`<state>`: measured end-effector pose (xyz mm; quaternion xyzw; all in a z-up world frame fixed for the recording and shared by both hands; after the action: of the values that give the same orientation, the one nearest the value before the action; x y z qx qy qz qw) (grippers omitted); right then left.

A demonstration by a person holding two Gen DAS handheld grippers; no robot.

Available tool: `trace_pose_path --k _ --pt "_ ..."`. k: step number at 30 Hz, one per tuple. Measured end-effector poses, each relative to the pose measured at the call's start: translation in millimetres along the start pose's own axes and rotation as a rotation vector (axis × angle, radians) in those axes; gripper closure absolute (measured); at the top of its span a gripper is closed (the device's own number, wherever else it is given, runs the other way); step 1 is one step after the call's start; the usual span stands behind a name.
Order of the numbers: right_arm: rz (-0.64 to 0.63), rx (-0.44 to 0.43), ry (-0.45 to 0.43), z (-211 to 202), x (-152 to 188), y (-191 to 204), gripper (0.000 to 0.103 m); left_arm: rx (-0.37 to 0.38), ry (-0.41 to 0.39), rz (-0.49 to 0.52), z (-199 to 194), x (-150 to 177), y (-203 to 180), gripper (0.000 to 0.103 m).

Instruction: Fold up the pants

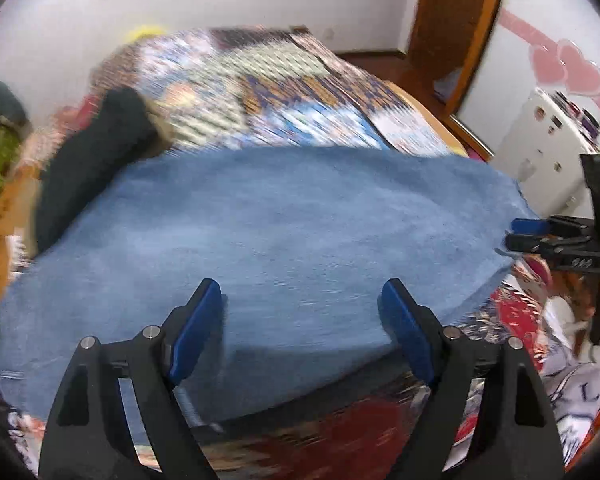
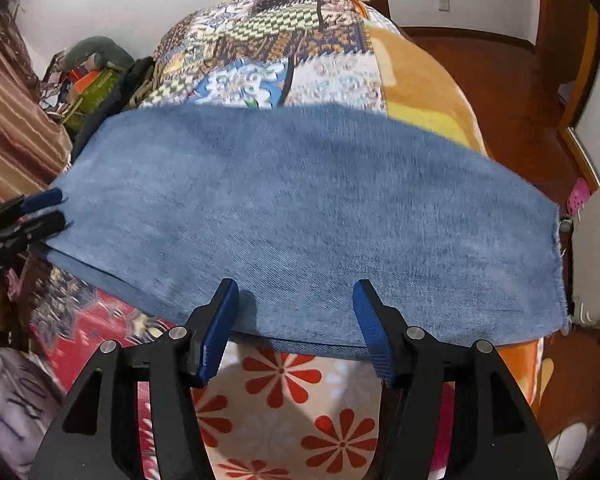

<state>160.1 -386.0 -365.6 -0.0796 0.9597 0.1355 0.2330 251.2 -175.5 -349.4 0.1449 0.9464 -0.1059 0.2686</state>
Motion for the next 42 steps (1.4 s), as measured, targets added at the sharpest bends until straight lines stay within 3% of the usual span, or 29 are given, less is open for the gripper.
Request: trace_pose_path --k 5,10,12,14,18,36,39,42 --pt "-0.040 -0.049 -0.085 -8.2 -45.7 28.1 0.046 -0.105 -0.058 -0.140 -22.5 -13.5 85.3 0.020" --pt "-0.170 -0.115 -0.095 19.4 -81.7 87.5 0.046 -0.220 0.019 -0.264 -5.9 11.7 165.6 0.020" --pt "-0.203 -0.132 -0.060 40.1 -84.1 105.7 0.046 -0.223 0.091 -0.317 9.3 36.9 187.8 0.019" --pt "-0.219 -0.146 -0.007 59.6 -74.2 119.4 0.046 -0.159 0.082 -0.368 12.4 52.6 194.1 0.018" --pt "-0.154 -0.170 -0.027 55.5 -61.8 118.8 0.045 -0.126 0.052 -0.402 5.4 64.2 196.8 0.016" --pt "-0.116 -0.149 -0.026 34.5 -45.7 107.3 0.045 -0.182 0.038 -0.399 -10.0 79.6 193.6 0.016" --pt "-0.099 -0.098 -0.032 23.7 -42.3 94.3 0.044 -0.200 0.054 -0.393 -17.5 75.4 194.5 0.016" --pt "-0.057 -0.029 -0.047 8.0 -33.6 68.7 0.044 -0.214 0.021 -0.350 -28.4 58.8 185.3 0.016"
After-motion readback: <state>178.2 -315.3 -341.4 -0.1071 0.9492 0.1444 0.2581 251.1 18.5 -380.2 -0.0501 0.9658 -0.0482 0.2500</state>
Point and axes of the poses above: each gripper's, at about its wrist camera, not at the fingertips, and z roughly the way its jaws point, y to its left, x to its underside, the point moved 10 cm from there along z, roughly the way its jaws point, and after that the axes turned 11 degrees about -z, right-handed, at the moved point
